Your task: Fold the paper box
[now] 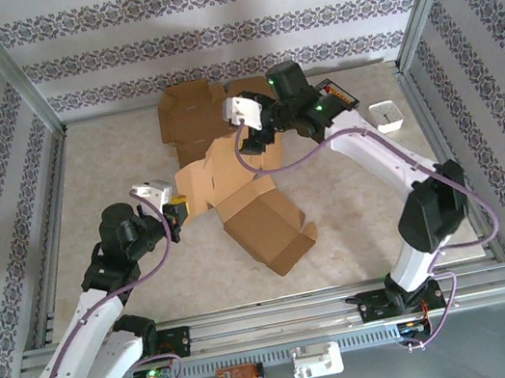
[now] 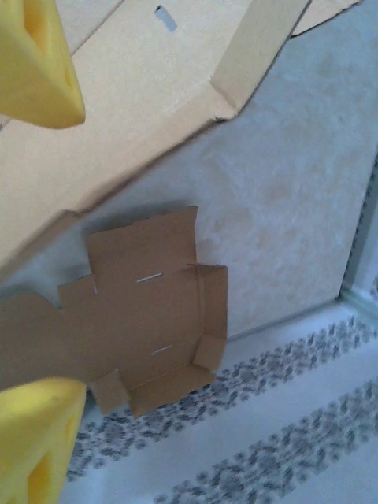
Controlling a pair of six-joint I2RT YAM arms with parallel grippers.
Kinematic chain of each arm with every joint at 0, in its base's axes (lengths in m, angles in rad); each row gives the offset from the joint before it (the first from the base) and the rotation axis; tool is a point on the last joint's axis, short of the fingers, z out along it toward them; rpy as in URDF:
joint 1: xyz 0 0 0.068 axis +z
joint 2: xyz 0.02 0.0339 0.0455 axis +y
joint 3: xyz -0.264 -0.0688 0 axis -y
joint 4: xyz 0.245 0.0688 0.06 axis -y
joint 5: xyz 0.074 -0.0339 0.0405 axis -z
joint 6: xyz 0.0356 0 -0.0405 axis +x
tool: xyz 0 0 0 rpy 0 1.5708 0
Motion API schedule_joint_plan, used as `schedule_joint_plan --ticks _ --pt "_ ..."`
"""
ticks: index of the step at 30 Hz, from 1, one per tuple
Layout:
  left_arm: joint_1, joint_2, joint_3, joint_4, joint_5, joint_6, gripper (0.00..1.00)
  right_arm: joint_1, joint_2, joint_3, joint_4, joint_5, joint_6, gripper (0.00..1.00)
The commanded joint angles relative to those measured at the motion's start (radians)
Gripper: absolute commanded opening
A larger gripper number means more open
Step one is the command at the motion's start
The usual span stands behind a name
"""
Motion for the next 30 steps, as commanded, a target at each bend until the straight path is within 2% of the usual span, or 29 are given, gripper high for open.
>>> schedule_joint_plan --ticks 1,3,6,11,13,15,16,17,18,19,20,22,25,28,30 --pt "0.010 -0.002 0.022 0.038 0.034 0.058 0.00 -0.008 0.082 0.121 -0.205 -0.118 -0.173 0.74" --pt "0.010 -0.004 0.024 0.037 0.022 0.053 0.00 -0.011 0.125 0.181 -0.279 -0.152 -0.180 0.60" --pt "0.010 -0.012 0.027 0.030 -0.003 0.049 0.00 -0.014 0.143 0.188 -0.282 -0.163 -0.165 0.36" --pt "0.010 -0.007 0.034 0.013 -0.077 0.035 0.00 -0.009 0.104 0.128 -0.212 -0.104 -0.130 0.15" --pt "0.010 0.001 0.042 0.008 -0.104 0.024 0.00 0.000 0.083 0.116 -0.177 -0.065 -0.074 0.02" --pt "0.010 0.006 0.053 0.017 -0.120 0.000 0.02 0.011 0.059 0.108 -0.128 -0.035 0.017 0.00" --pt "0.009 0.007 0.060 0.024 -0.135 -0.023 0.12 0.017 0.043 0.097 -0.094 -0.010 0.070 0.00" --pt "0.010 0.005 0.070 0.024 -0.151 -0.042 0.27 0.025 0.029 0.084 -0.068 0.023 0.101 0.00" --pt "0.011 0.004 0.086 0.018 -0.175 -0.067 0.46 0.040 0.011 0.066 -0.042 0.076 0.122 0.00" --pt "0.010 0.003 0.105 0.001 -0.200 -0.099 0.58 0.061 -0.007 0.048 -0.017 0.158 0.133 0.00" --pt "0.010 0.002 0.126 -0.019 -0.219 -0.129 0.61 0.084 -0.024 0.033 -0.001 0.227 0.133 0.00" --pt "0.011 0.001 0.182 -0.084 -0.262 -0.232 0.64 0.134 -0.051 -0.014 0.053 0.402 0.142 0.00" --pt "0.011 0.015 0.266 -0.186 -0.289 -0.437 0.62 0.198 -0.062 -0.062 0.093 0.618 0.156 0.00" --pt "0.013 0.041 0.329 -0.287 -0.317 -0.705 0.59 0.246 -0.057 -0.098 0.107 0.775 0.144 0.00" --pt "0.014 0.065 0.347 -0.308 -0.297 -0.834 0.56 0.267 -0.055 -0.138 0.135 0.822 0.117 0.00"
